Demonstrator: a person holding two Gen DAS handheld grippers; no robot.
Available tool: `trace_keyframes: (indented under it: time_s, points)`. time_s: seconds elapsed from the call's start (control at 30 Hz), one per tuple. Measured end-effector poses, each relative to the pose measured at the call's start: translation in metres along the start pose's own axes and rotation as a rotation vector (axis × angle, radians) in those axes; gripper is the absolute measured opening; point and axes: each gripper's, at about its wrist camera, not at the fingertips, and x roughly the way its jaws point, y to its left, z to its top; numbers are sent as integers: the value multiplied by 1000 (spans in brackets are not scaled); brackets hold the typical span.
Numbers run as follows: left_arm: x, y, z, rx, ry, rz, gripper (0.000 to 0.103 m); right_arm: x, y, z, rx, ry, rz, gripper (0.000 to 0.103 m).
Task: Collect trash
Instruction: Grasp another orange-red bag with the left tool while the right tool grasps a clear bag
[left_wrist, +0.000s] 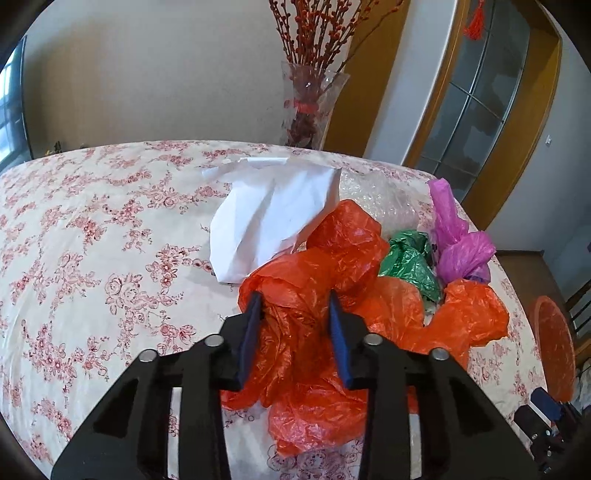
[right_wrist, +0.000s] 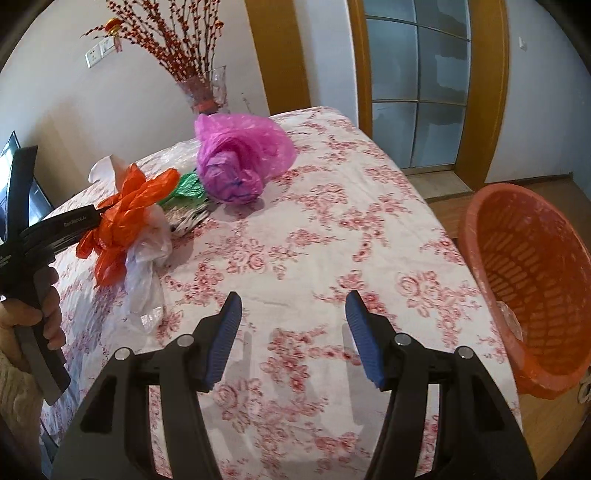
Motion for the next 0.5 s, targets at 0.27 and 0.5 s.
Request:
trace_keyframes:
  time_s: [0.27, 0.5]
  points:
    - [-30, 8, -8, -9, -46, 3, 30, 7, 24, 7, -31, 11, 56, 58]
    - [-65, 26, -17, -33, -77, -1, 30, 29, 73, 18, -87, 43, 165, 57]
